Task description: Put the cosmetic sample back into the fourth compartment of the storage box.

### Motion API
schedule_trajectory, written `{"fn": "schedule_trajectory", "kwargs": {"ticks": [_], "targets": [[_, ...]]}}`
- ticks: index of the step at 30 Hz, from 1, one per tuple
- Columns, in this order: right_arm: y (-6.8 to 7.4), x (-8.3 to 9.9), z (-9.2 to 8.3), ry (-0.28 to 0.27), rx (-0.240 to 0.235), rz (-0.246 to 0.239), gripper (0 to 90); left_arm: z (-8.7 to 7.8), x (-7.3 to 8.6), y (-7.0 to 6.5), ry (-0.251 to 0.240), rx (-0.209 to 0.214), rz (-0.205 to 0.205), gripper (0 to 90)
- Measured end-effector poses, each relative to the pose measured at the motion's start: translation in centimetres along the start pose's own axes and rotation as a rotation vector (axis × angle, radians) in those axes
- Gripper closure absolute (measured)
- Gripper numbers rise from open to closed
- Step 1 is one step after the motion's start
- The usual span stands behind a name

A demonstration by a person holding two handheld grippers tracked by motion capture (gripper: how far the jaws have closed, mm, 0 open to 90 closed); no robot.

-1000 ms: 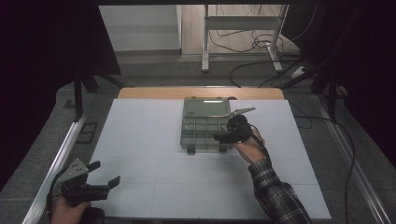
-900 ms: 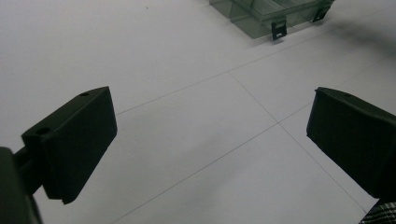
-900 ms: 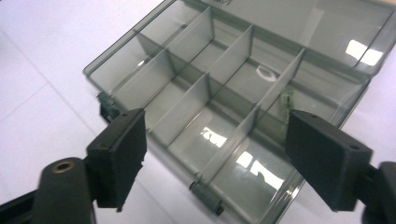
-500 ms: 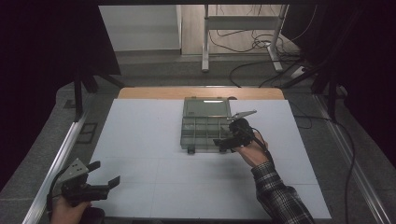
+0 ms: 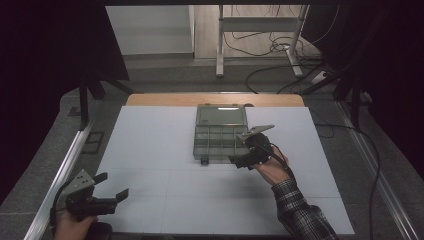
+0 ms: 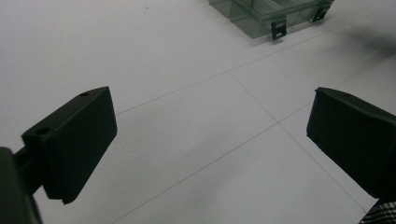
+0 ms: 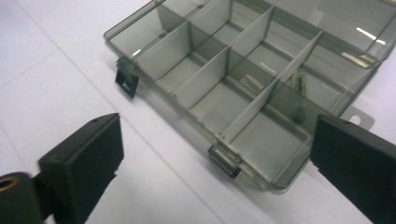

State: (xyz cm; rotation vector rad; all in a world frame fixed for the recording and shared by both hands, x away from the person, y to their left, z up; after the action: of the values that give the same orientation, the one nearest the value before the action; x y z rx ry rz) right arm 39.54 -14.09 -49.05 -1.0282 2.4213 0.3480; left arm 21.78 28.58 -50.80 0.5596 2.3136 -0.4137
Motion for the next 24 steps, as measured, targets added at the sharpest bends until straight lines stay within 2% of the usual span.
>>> {"fn": "schedule_trajectory", "kwargs": {"ticks": [3,7,12,15,24], "targets": [[0.4,0.4,0.0,0.030,0.000,-0.026,0.0,0.0,0.0,0.0,0.001,-0.001,0.002,1.9],[0.8,1.0,-0.3,0.030,0.003,-0.029,0.0,0.0,0.0,0.0,0.002,-0.001,0.002,1.8],[0.9,1.6,-1.0,0.019,0.006,-0.026,0.0,0.0,0.0,0.0,0.004,-0.001,0.003,1.8],[1.0,2.1,-1.4,0.002,0.020,-0.042,0.0,0.0,0.0,-0.1,0.004,-0.001,0.003,1.8],[1.6,3.3,-2.4,-0.008,0.016,-0.068,0.0,0.1,-0.1,0.0,0.005,-0.002,0.007,1.8]]}}
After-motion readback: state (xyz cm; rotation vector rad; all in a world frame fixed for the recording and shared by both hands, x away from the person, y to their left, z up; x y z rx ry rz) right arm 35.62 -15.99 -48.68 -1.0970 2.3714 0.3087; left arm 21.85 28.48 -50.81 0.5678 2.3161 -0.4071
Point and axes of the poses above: each handheld gripper's, and its own axes: z roughly forward along the jaws, x roughly out of its underside, y roughly to its left, the point moved 4 cm from there along z, roughly forward along the jaws, and after that the axes turned 11 degrees about y, right-handed, at the moved point
